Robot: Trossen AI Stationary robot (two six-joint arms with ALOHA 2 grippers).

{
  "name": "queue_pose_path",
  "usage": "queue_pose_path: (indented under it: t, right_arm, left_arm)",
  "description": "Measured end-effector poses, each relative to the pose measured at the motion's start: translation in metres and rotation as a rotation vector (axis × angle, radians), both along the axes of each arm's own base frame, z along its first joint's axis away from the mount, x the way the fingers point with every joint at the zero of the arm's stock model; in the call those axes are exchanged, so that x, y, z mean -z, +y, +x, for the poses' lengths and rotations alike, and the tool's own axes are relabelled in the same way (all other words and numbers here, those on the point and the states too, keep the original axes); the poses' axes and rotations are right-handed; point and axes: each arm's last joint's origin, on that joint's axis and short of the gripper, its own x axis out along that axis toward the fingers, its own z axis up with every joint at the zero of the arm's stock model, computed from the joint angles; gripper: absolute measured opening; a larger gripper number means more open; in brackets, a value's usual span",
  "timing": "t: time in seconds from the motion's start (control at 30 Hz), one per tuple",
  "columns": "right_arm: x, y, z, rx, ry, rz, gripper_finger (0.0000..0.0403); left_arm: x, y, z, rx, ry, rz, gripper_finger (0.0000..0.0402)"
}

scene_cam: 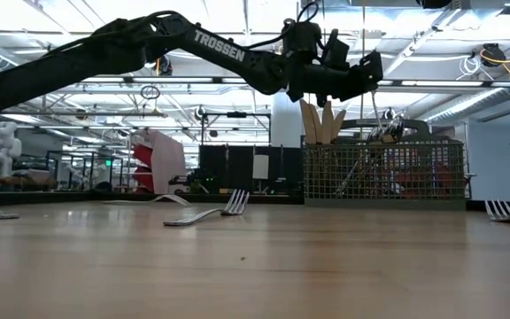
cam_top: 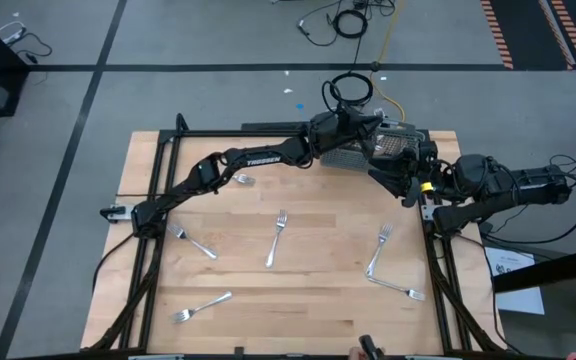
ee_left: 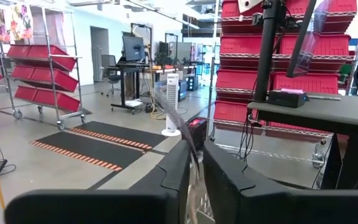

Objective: Sort silverware
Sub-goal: Put the silver fork into the silverware basket, then put the silver spoon into the silverware basket

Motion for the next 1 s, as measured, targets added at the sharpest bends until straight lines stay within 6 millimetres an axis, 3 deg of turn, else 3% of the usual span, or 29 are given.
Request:
queue_pose_path:
  t: [0.83,1.0]
  right_arm:
    - [0.001,0.000,0.003,0.000,0.011,-0.001,0.0270]
    - [0.003,0.001,0.006,-0.001,0.017,0.013,0.0270]
  left_arm:
    - [0.006,-0.001,0.001,0.028,0.067,-0.020,0.0067]
    - [0.011,0.000,0.001,0.026,0.109,-0.035,0.0034]
